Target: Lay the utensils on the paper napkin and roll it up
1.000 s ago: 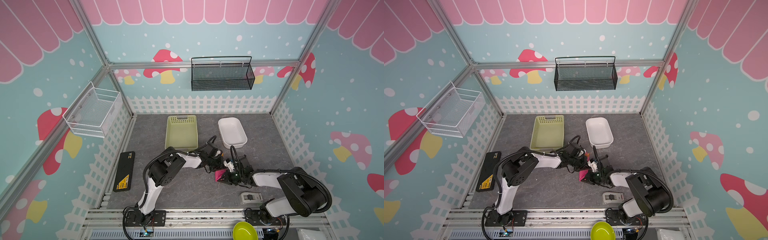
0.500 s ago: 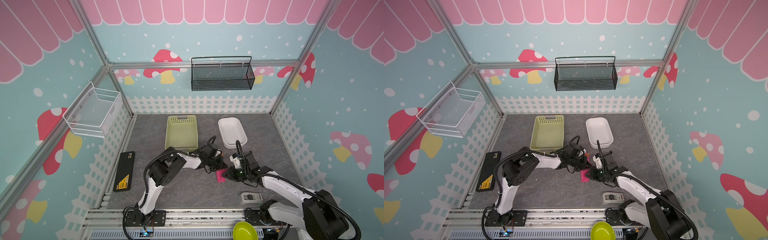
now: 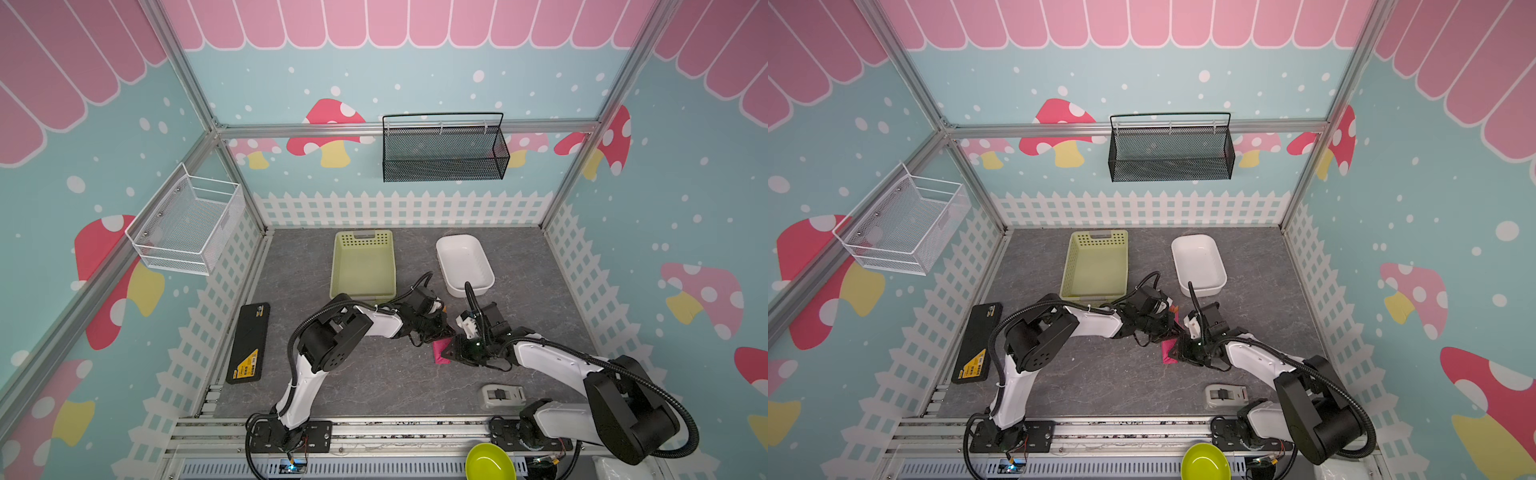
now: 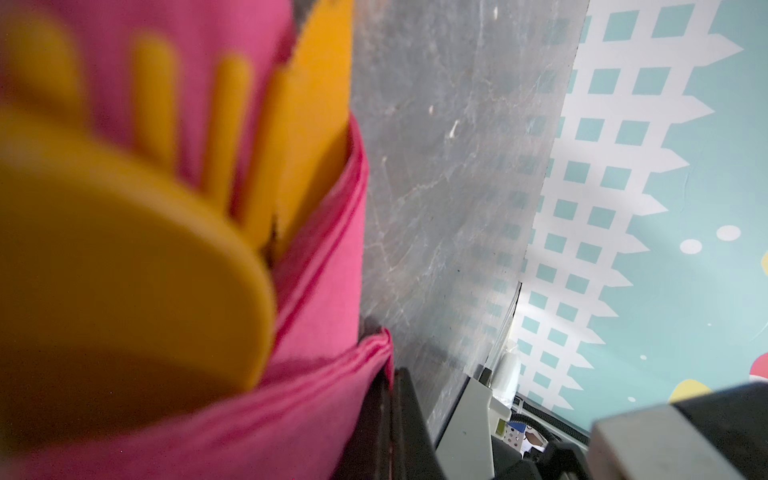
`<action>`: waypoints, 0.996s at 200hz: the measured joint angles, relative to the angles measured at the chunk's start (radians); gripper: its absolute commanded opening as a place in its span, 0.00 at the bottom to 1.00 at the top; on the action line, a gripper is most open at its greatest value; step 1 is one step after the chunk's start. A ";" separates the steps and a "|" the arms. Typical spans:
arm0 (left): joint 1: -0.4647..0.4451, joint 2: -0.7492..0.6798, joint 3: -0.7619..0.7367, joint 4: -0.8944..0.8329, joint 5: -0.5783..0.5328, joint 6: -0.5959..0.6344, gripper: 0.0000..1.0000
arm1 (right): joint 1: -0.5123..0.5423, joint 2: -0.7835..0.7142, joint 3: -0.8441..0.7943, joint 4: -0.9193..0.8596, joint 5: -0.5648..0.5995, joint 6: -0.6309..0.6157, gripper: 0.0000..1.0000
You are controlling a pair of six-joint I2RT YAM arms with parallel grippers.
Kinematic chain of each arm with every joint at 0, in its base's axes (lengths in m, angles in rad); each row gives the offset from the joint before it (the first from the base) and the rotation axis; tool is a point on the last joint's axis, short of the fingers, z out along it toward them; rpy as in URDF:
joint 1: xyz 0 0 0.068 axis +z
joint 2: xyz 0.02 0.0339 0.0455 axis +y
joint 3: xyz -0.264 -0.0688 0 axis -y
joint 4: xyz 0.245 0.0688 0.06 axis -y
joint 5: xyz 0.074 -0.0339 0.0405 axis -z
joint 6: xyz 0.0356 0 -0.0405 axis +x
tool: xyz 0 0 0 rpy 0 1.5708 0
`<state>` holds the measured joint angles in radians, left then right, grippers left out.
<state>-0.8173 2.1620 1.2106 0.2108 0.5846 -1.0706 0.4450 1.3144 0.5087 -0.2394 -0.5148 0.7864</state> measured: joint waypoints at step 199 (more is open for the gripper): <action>0.000 0.002 0.000 0.011 0.000 0.000 0.16 | 0.000 0.030 -0.047 0.091 -0.002 -0.008 0.07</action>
<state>-0.8177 2.1635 1.2106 0.2222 0.5842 -1.0702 0.4450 1.3441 0.4618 -0.1486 -0.5171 0.7780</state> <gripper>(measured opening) 0.134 0.083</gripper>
